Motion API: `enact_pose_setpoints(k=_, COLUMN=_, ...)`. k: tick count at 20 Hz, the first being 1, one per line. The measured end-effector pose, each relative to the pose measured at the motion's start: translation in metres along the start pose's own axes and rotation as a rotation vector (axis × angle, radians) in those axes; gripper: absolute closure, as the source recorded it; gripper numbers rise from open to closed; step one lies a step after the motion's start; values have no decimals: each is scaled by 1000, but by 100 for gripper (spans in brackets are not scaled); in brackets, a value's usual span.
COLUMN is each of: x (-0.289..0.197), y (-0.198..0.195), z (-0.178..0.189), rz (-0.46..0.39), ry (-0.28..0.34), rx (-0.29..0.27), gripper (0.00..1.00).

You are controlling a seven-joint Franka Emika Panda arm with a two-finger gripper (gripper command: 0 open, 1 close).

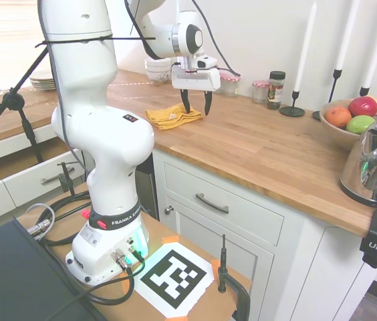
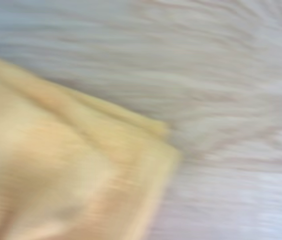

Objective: Wipe the counter

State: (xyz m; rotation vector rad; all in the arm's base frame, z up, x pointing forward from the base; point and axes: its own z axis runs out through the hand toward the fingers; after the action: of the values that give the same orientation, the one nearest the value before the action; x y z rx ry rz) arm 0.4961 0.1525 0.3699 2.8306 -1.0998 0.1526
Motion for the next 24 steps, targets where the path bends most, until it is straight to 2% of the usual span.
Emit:
enact_pose_setpoints(k=5, x=-19, y=-33, z=-12, rz=-21, ry=0, rx=4, gripper=0)
enact_pose_setpoints(k=15, x=-19, y=-90, z=-19, rz=-30, ry=-18, rx=17, gripper=0)
enact_pose_setpoints(k=24, x=-8, y=-117, z=-15, rz=-14, ry=-31, rx=10, gripper=0)
